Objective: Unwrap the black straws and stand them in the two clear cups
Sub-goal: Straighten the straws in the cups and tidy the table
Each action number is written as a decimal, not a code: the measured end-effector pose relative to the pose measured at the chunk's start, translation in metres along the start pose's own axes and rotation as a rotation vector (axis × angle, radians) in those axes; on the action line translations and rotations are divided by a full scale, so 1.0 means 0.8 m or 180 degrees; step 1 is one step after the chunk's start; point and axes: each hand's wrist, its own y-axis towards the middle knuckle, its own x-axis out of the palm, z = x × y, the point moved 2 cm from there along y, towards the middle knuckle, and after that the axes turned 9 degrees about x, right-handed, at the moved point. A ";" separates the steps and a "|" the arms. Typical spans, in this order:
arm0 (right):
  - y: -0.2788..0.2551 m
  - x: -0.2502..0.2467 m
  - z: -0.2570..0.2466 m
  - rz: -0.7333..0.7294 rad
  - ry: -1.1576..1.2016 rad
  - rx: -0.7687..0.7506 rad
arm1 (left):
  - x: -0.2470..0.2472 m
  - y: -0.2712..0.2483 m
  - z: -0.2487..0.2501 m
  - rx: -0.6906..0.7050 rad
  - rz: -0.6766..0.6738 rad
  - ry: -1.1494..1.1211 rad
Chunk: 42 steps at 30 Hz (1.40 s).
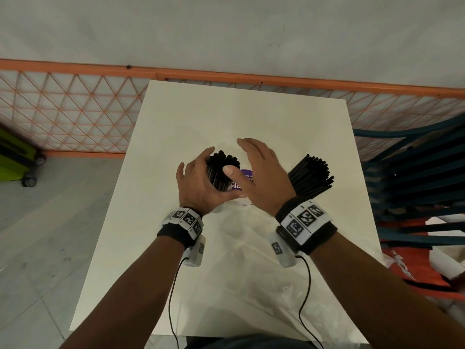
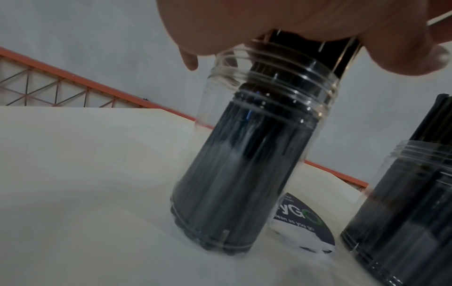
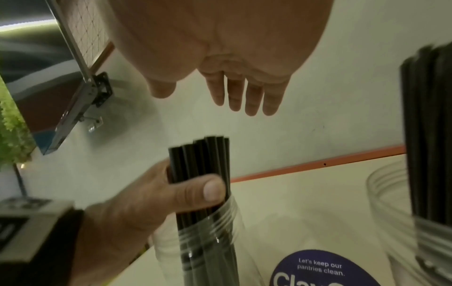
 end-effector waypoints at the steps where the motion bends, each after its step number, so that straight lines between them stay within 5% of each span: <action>1: -0.005 -0.011 0.002 0.0066 0.0070 0.0028 | -0.002 -0.001 0.001 -0.0021 -0.0031 -0.0060; 7: -0.044 -0.098 0.003 0.0698 0.1161 0.0310 | -0.015 -0.006 0.006 -0.0182 -0.0045 -0.0444; 11: -0.071 -0.148 0.020 0.0831 0.1172 0.0387 | -0.022 -0.012 0.009 -0.0193 0.0020 -0.0536; 15: -0.092 -0.180 0.051 0.0895 0.1043 0.0588 | -0.037 -0.031 0.031 -0.0126 0.0640 -0.0805; 18: -0.098 -0.194 0.080 0.1055 0.1101 0.0773 | -0.039 -0.060 0.079 0.0356 0.1010 -0.0888; 21: -0.092 -0.192 0.109 0.1076 0.1075 0.0926 | -0.005 -0.067 0.128 0.0675 -0.0005 -0.1070; 24: -0.080 -0.169 0.138 0.0969 0.0953 0.1057 | 0.048 -0.045 0.155 0.0354 -0.0803 -0.1034; 27: -0.068 -0.136 0.166 0.0681 0.0793 0.1133 | 0.100 -0.007 0.169 0.0133 -0.0984 -0.0835; 32: -0.055 -0.112 0.175 0.0328 0.0374 0.0933 | 0.159 0.018 0.179 0.0577 -0.0907 -0.0034; 42: -0.035 -0.102 0.177 0.0331 -0.0322 0.0381 | 0.161 0.020 0.186 0.0818 -0.1120 0.0738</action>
